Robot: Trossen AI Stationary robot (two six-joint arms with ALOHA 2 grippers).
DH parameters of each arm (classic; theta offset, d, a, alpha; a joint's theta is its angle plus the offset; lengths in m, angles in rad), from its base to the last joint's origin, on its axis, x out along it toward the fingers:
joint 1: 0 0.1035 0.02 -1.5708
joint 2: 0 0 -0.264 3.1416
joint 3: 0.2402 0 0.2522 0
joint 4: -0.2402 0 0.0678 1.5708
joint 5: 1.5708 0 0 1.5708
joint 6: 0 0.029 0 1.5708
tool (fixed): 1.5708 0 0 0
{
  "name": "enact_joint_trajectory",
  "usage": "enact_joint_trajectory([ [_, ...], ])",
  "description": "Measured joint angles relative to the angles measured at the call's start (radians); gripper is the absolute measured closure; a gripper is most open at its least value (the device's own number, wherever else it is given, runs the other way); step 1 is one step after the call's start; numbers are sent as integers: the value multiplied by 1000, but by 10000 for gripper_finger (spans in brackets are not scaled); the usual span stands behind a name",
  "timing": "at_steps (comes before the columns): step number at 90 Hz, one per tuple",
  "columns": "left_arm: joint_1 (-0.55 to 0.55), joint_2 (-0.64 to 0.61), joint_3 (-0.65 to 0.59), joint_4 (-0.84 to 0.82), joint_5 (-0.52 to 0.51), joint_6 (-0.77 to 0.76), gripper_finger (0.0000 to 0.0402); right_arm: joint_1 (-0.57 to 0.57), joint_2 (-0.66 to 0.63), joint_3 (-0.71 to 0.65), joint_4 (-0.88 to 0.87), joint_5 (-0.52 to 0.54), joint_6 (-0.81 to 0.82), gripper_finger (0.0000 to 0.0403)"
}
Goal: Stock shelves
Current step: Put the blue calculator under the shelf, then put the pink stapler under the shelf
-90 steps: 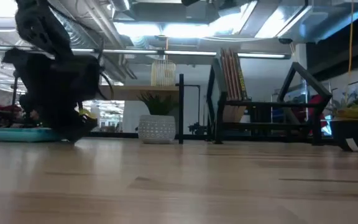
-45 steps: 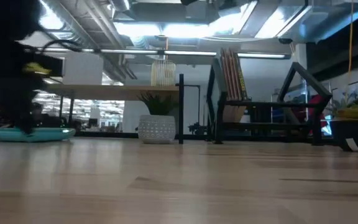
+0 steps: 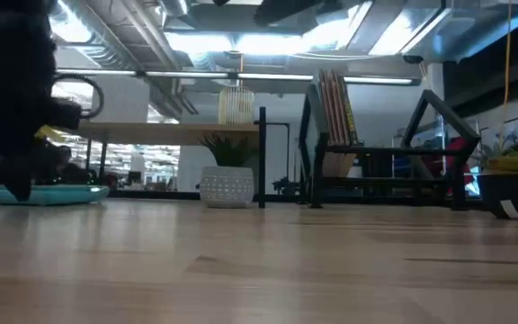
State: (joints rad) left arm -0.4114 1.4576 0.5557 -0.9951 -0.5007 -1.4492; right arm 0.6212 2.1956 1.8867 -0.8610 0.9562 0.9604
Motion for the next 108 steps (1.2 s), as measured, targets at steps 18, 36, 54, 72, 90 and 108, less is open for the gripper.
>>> enact_joint_trajectory([
  [18, 93, 30, -34, 38, -35, 49, 400, 0, 0, -1, 3, -7, 0, 194],
  [36, 145, 33, -45, 30, -109, 92, 400, 0, 0, -1, 5, -7, 0, 194],
  [54, 193, 33, -71, 34, -115, 118, 400, 1, 0, -1, 7, -7, 0, 194],
  [72, 170, 33, -58, 31, -96, 117, 400, 5, -1, -1, 6, -7, -5, 194],
  [90, 60, 33, 33, 40, -76, 111, 400, 48, -3, 56, -65, -18, -77, 194],
  [108, -109, 32, 81, 251, -103, 132, 400, 104, -7, 209, -345, -237, -31, 194],
])
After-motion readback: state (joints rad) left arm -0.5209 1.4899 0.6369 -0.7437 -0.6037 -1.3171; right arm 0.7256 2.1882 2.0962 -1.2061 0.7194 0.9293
